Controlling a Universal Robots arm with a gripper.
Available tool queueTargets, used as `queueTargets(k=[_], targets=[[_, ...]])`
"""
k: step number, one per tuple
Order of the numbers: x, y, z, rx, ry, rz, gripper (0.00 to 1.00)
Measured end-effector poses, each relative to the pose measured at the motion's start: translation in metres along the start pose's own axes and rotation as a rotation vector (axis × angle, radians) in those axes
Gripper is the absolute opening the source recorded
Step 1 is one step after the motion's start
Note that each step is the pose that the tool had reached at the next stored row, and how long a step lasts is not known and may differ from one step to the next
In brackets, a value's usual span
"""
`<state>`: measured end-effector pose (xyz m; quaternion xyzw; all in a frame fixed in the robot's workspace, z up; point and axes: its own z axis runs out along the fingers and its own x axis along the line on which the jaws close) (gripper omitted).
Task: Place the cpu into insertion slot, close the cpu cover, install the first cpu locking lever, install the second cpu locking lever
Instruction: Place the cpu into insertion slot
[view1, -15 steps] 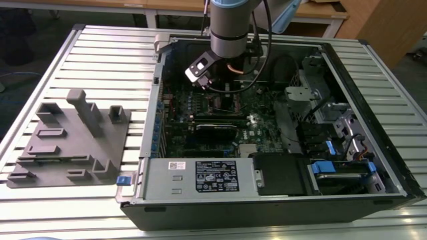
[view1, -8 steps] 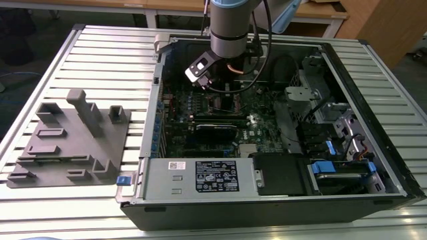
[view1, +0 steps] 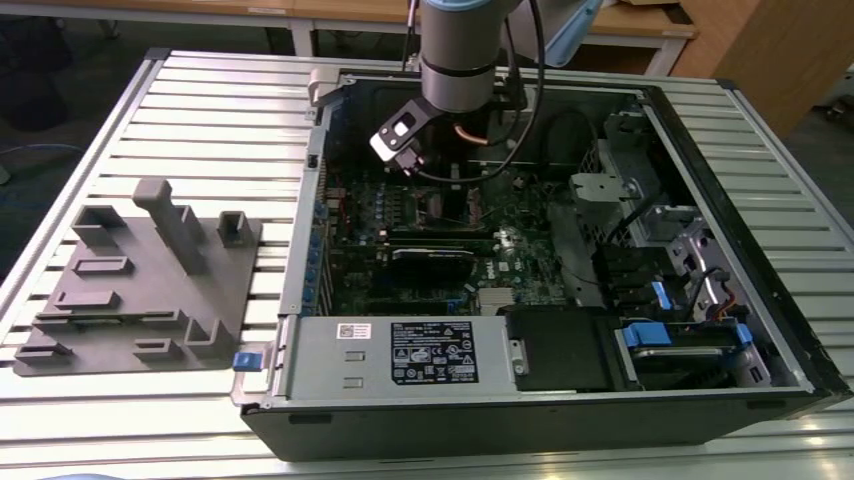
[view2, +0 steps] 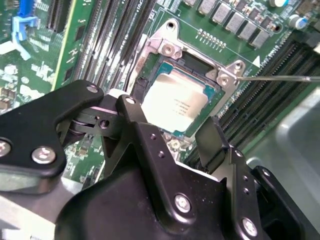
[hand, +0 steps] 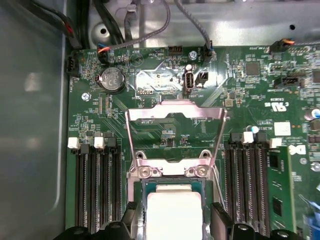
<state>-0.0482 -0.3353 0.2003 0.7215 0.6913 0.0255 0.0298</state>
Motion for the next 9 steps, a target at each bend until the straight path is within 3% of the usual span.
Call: queueTargets(k=[2, 9], targets=[[0.0, 0.0003, -0.0044, 0.0001, 0.0, 0.0, 0.67], [0.0, 0.0004, -0.005, 0.0, 0.0001, 0.0, 0.67]])
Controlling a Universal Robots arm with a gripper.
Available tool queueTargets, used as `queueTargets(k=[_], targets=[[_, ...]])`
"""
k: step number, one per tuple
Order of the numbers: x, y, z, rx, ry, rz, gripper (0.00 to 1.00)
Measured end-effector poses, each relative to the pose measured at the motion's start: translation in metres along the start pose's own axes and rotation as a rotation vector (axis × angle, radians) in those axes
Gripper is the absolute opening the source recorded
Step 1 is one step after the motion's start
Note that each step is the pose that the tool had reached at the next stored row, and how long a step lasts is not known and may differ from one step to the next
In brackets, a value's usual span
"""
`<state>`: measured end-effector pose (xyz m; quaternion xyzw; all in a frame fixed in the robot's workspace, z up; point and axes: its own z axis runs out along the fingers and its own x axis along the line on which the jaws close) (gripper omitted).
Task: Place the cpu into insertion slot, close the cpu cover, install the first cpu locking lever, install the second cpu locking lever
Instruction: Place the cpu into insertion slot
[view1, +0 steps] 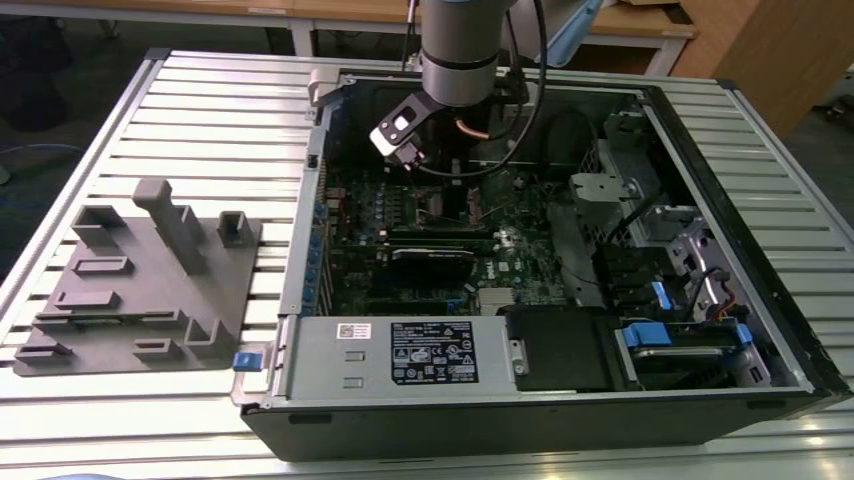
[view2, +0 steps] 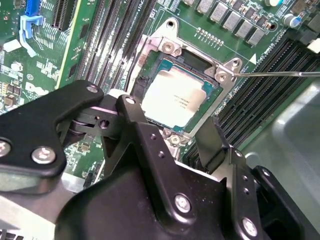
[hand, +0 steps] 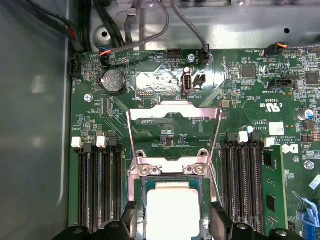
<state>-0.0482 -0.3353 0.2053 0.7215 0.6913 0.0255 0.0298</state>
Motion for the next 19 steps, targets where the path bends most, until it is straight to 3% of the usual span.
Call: queueTargets(k=[4, 6, 10, 15, 19], targets=[[0.0, 0.0, -0.0001, 0.0, -0.0001, 0.0, 0.59], [0.0, 0.0, -0.0001, 0.0, 0.0, 0.0, 0.47], [0.0, 0.0, -0.0002, 0.0, 0.0, 0.0, 0.36], [0.0, 0.0, -0.0003, 0.0, -0.0001, 0.0, 0.12], [0.0, 0.0, -0.0004, 0.0, -0.0001, 0.0, 0.11]])
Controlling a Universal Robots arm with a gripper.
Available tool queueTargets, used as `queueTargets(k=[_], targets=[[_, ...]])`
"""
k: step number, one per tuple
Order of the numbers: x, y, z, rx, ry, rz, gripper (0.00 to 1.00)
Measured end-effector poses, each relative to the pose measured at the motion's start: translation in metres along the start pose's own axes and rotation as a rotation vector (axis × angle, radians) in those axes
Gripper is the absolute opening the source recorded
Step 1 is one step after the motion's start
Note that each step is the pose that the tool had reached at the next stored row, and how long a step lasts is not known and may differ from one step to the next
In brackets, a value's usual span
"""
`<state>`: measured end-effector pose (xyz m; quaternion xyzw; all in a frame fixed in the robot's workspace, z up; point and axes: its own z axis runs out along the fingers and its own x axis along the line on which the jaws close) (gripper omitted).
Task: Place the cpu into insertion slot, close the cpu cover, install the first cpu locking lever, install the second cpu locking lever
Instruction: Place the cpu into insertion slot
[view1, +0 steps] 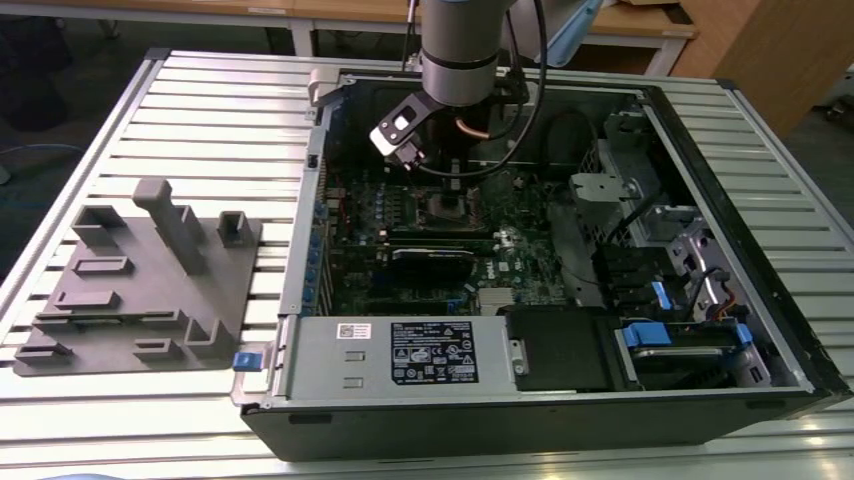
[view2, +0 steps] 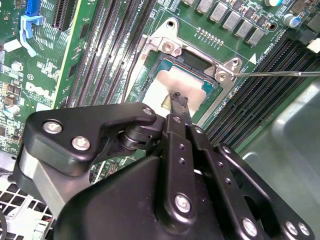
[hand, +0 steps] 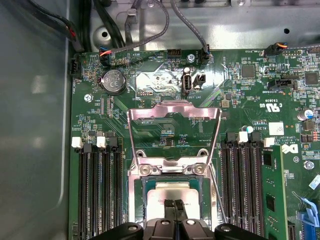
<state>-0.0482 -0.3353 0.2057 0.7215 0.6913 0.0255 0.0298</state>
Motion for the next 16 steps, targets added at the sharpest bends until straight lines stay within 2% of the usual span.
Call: queueTargets(k=[10, 11, 12, 16], targets=[[0.0, 0.0, -0.0002, 0.0, -0.0001, 0.0, 0.11], [0.0, 0.0, -0.0002, 0.001, -0.0001, 0.0, 0.11], [0.0, 0.0, -0.0002, 0.0052, -0.0004, 0.0, 0.11], [0.0, 0.0, -0.0002, 0.0075, -0.0004, 0.0, 0.11]])
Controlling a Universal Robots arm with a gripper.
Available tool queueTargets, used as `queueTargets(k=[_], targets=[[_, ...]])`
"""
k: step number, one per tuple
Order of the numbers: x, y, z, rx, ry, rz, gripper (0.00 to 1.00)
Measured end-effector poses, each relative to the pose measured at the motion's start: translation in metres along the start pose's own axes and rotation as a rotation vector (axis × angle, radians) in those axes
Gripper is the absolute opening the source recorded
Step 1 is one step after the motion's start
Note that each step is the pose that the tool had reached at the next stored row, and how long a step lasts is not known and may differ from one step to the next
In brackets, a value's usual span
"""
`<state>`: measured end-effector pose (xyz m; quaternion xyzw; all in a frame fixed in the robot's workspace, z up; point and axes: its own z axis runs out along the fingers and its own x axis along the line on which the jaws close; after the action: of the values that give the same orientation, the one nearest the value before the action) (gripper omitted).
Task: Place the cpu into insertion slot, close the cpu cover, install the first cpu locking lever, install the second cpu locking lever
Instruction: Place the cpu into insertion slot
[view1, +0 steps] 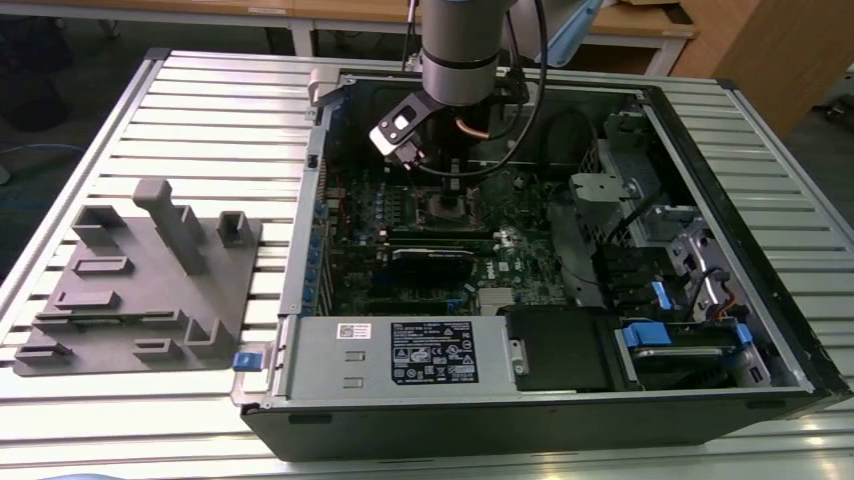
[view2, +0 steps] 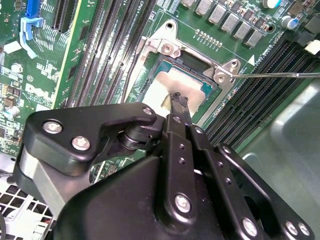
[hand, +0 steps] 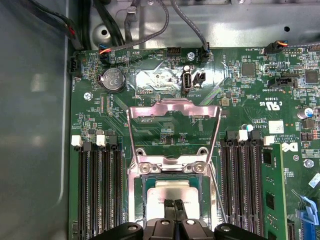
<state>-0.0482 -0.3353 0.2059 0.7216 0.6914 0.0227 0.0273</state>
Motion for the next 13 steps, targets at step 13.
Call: queueTargets(k=[13], targets=[[-0.0005, -0.0001, 0.0012, 0.0004, -0.0001, 0.0, 0.11]])
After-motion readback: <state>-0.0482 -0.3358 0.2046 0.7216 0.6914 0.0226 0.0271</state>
